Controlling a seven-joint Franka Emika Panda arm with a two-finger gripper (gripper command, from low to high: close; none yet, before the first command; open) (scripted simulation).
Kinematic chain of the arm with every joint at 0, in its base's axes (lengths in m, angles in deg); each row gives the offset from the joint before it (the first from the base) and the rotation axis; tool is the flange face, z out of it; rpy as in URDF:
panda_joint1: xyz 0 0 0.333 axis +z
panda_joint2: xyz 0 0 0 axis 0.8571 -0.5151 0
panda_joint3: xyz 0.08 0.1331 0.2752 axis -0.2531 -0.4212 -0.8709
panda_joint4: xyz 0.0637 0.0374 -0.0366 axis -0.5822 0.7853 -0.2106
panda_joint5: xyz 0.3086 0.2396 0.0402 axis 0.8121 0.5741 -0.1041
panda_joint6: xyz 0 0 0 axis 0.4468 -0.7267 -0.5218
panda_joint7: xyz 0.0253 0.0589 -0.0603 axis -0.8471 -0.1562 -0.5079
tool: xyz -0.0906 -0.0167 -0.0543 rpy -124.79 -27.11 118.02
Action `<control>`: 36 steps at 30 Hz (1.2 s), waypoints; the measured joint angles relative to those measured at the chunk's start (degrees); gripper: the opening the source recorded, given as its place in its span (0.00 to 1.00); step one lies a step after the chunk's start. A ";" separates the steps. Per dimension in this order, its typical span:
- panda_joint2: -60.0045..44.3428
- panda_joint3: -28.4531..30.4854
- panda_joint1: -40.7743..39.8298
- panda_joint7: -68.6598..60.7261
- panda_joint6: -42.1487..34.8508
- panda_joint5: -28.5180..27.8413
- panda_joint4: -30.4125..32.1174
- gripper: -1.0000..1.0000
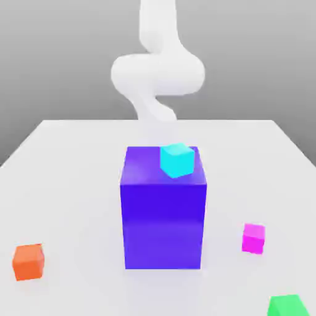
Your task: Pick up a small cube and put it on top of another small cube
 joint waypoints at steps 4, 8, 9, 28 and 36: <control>-8.98 -0.54 5.96 -7.67 5.63 1.22 4.95 0.50; -17.33 -1.55 11.26 -14.72 10.93 2.24 9.63 0.50; -19.41 -1.89 12.52 -16.44 12.24 2.45 10.79 0.50; -58.29 -2.09 29.19 -28.68 39.29 -6.93 22.30 0.00; -57.00 -2.47 28.85 -28.77 38.17 -6.83 22.55 0.00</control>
